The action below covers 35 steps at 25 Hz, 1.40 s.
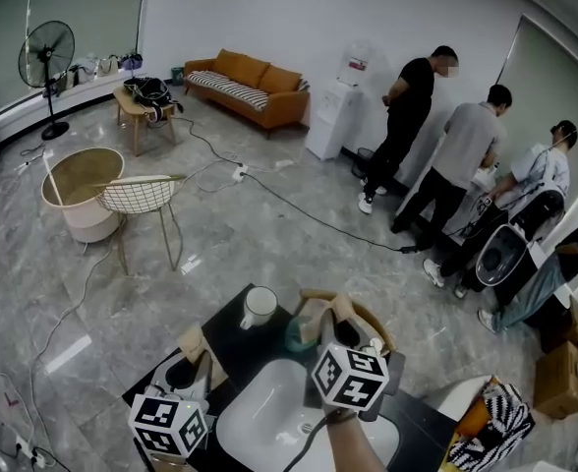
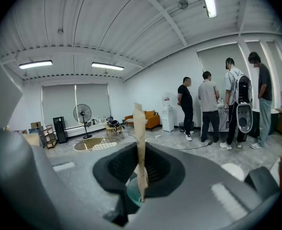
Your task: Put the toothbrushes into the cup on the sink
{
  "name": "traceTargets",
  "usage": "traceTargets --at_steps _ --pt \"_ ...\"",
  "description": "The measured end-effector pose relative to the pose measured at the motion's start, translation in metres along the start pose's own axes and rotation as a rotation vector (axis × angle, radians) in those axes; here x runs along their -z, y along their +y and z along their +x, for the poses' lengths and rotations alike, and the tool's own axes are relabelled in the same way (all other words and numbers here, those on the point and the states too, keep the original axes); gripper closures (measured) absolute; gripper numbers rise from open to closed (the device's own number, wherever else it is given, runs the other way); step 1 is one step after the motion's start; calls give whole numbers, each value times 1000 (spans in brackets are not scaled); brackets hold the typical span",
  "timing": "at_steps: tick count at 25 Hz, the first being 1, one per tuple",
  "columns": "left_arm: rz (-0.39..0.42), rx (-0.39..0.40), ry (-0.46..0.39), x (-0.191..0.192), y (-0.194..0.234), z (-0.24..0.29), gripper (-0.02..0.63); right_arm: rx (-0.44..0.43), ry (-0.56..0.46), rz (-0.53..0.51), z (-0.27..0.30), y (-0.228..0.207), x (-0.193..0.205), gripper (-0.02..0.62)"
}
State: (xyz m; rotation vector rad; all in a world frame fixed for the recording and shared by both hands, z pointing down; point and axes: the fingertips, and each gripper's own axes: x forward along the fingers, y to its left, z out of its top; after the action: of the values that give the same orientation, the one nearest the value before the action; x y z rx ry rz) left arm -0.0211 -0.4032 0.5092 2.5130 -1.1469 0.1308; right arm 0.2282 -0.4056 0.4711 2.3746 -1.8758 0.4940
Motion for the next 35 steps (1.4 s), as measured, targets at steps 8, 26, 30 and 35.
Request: traceTargets --at_steps 8,26,30,35 --pt "-17 -5 5 5 6 2 563 12 33 -14 12 1 24 563" --pt "-25 -19 19 9 5 5 563 -2 52 34 25 -1 42 474" --pt "-25 -14 17 9 4 7 563 28 32 4 24 -4 37 436" --pt "-21 -4 9 4 0 7 564 59 1 -27 18 -8 25 425"
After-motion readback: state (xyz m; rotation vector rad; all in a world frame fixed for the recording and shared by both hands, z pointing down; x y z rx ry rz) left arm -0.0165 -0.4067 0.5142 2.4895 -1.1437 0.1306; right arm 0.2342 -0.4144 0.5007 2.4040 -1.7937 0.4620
